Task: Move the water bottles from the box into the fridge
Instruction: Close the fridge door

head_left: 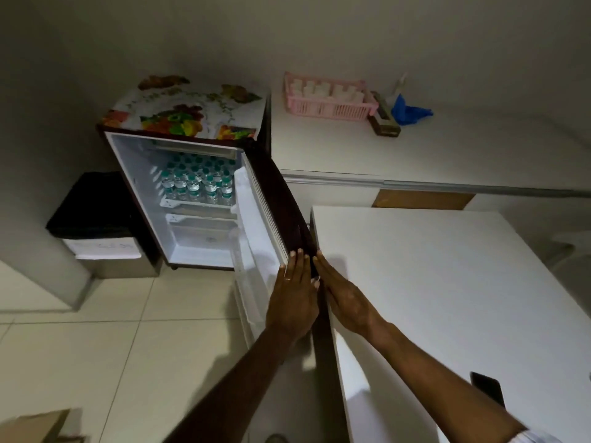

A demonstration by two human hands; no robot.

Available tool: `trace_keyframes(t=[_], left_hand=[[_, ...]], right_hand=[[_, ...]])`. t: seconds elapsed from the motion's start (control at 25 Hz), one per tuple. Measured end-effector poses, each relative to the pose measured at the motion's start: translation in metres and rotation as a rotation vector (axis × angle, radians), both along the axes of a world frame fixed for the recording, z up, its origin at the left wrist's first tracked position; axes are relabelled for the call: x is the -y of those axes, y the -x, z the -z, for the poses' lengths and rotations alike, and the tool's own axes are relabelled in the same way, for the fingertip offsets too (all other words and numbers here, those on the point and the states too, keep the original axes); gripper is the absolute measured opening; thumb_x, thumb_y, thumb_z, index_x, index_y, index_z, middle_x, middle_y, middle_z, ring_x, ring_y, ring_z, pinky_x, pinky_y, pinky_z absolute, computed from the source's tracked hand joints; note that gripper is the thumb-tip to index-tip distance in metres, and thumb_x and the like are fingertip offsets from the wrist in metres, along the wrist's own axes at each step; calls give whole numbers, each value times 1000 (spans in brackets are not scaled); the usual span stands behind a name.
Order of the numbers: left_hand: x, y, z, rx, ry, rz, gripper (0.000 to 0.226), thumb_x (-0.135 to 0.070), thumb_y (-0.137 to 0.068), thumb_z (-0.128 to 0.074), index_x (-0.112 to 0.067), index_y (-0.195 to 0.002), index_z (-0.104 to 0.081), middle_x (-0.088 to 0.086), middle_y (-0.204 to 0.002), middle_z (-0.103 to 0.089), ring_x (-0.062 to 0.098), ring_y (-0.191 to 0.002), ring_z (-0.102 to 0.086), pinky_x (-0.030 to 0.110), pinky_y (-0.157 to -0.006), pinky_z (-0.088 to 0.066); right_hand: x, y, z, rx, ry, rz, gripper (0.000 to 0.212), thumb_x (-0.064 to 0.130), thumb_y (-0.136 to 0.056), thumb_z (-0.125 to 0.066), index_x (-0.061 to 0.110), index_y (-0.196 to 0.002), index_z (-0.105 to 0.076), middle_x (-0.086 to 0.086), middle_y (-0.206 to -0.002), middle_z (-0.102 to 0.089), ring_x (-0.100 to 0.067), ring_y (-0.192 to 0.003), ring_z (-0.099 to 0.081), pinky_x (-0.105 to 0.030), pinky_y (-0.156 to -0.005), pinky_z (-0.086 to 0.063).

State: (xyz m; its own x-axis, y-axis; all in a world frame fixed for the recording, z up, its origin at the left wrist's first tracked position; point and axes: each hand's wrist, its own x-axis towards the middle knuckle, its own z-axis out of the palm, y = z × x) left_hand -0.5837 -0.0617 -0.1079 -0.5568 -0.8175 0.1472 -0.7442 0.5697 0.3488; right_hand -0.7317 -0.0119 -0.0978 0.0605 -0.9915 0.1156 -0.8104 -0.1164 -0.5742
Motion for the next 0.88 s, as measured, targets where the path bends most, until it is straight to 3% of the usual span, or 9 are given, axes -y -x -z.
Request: trace_keyframes(t=[0.16, 0.32, 0.4, 0.52, 0.68, 0.8, 0.88], left_hand=[[13, -51, 5, 3, 26, -40, 59, -32, -101, -32, 2, -148, -37, 21, -158, -28, 36, -148, -23, 42, -123, -4], [29, -115, 1, 109, 88, -58, 58, -24, -103, -13, 5, -144, -43, 26, -153, -35, 41, -144, -30, 49, -117, -20], [44, -146, -3, 106, 62, -93, 53, -20, -97, -32, 4, -140, -48, 24, -149, -41, 38, -139, -41, 48, -115, -27], [71, -188, -9, 143, 28, -99, 76, -18, -77, -72, 2, -145, -42, 23, -152, -38, 34, -141, -39, 47, -114, -37], [112, -232, -17, 182, 20, -174, 87, -22, -90, -59, -4, -155, -4, 16, -161, 6, 29, -152, -1, 42, -124, -11], [150, -262, -10, 167, 100, -259, 68, -23, -95, -53, 0, -152, -24, 20, -160, -21, 31, -150, -19, 45, -122, -21], [180, -285, 0, 177, 109, -284, 63, -25, -96, -50, 1, -150, -31, 21, -157, -29, 33, -148, -25, 47, -120, -26]], right_hand=[[10, -47, 1, -42, 28, -143, 55, 12, -108, -35, 18, -160, -19, 6, -168, -13, -7, -155, -11, -34, -128, -11], [55, -75, 6, -308, 147, -307, 55, 13, -106, -41, 17, -158, -25, 2, -167, -17, -10, -155, -10, -42, -127, -15], [87, -99, 1, -342, 119, -318, 55, 23, -108, -39, 19, -160, -20, 4, -168, -12, -10, -156, -4, -40, -127, -13], [141, -137, -12, -361, 92, -259, 61, 41, -108, -33, 18, -161, -13, 2, -169, -5, -15, -156, -1, -38, -125, -9], [223, -175, -28, -494, 43, -157, 78, 65, -101, -15, 14, -160, -16, -4, -169, -10, -22, -156, -7, -47, -126, -12], [262, -201, -19, -526, -9, -139, 90, 70, -94, 5, 12, -159, -20, -6, -168, -15, -25, -156, -11, -55, -123, -18], [280, -222, -8, -546, -24, -89, 78, 63, -100, -5, 14, -160, -16, -5, -168, -12, -24, -156, -8, -55, -123, -16]])
